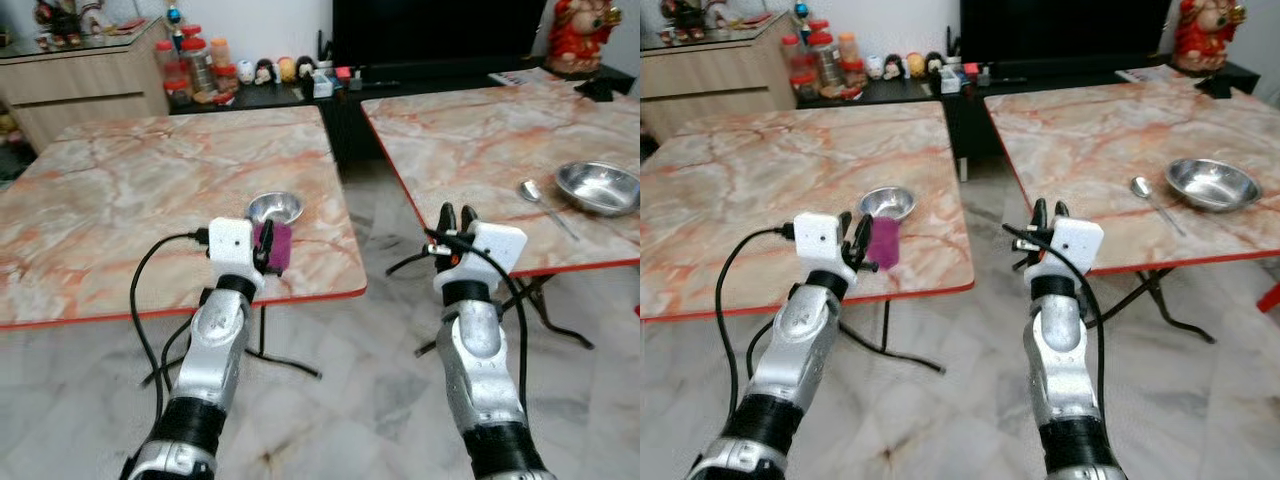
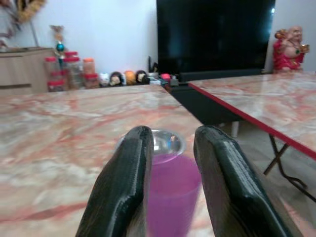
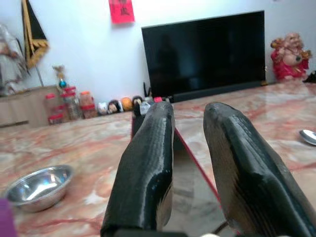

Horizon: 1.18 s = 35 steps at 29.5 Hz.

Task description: Setting the table

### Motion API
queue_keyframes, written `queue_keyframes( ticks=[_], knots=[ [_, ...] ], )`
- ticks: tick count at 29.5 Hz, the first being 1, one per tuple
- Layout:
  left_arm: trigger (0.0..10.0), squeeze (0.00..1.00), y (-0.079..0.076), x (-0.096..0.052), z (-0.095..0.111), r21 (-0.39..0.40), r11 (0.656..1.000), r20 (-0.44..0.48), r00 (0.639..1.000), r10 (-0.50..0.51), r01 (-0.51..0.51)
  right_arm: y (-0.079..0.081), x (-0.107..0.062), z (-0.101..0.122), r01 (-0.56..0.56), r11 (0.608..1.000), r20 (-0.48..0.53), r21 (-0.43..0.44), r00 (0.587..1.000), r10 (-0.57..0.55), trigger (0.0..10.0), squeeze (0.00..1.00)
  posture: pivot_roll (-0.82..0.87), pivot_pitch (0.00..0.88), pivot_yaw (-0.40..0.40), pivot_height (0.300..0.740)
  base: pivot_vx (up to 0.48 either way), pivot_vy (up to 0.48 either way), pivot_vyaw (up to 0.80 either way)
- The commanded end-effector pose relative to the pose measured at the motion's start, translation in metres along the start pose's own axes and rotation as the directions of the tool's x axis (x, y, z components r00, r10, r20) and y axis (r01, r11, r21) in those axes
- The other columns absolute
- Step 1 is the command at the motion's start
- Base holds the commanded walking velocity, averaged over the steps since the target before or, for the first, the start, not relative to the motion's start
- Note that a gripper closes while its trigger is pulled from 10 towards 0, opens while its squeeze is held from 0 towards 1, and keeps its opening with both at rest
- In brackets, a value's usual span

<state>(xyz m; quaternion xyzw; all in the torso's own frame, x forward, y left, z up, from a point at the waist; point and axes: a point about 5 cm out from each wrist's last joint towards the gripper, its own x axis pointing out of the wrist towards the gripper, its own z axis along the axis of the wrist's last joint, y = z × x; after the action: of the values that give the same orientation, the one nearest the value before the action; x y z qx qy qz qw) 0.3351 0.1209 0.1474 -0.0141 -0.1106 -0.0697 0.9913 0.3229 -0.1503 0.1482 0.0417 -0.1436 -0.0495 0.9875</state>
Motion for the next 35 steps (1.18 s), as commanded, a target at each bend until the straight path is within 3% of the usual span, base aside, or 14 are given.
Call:
queue_keyframes(
  ticks=[1, 7, 23, 28, 32, 35],
  knots=[
    [10.0, 0.00, 0.0035, 0.0012, 0.0016, 0.015, 1.000, 0.000, 1.000, 0.009, -0.009, 0.0032, -0.0007, -0.0016, -0.004, 1.000, -0.008, 0.023, 1.000, 0.004, 10.0, 0.00, -0.04, 0.000, 0.047, 0.740, 0.000, 0.439, 0.00],
    [10.0, 0.00, 0.0027, 0.0009, 0.0016, 0.029, 1.000, 0.000, 1.000, 0.000, 0.000, 0.0043, -0.0004, -0.0039, -0.001, 0.999, -0.027, 0.043, 1.000, 0.002, 10.0, 0.00, -0.04, 0.000, 0.051, 0.740, 0.000, 0.066, -0.51],
    [10.0, 0.00, -0.0005, 0.0004, 0.0007, 0.044, 0.999, -0.010, 1.000, -0.026, 0.026, 0.0043, -0.0019, -0.0053, -0.010, 1.000, -0.026, 0.010, 1.000, 0.011, 10.0, 0.00, -0.04, 0.000, 0.048, 0.740, 0.000, 0.000, 0.00],
    [10.0, 0.00, -0.0006, 0.0001, 0.0002, 0.043, 0.999, -0.014, 1.000, -0.026, 0.027, 0.0063, -0.0018, -0.0052, -0.034, 0.999, -0.026, -0.033, 0.999, 0.033, 10.0, 0.00, -0.04, 0.000, 0.048, 0.740, 0.296, 0.000, 0.41],
    [10.0, 0.00, 0.0000, 0.0002, -0.0004, 0.045, 0.999, -0.018, 1.000, -0.022, 0.022, 0.0063, -0.0020, -0.0059, -0.022, 0.999, -0.030, 0.026, 0.999, 0.023, 10.0, 0.00, -0.04, 0.000, 0.047, 0.740, 0.331, 0.000, 0.20],
    [10.0, 0.00, 0.0010, 0.0002, -0.0005, 0.047, 0.999, -0.019, 1.000, -0.019, 0.019, 0.0059, -0.0018, -0.0058, -0.022, 1.000, -0.029, 0.015, 0.999, 0.022, 10.0, 0.00, -0.04, 0.000, 0.046, 0.740, 0.339, 0.000, 0.00]
  ],
)
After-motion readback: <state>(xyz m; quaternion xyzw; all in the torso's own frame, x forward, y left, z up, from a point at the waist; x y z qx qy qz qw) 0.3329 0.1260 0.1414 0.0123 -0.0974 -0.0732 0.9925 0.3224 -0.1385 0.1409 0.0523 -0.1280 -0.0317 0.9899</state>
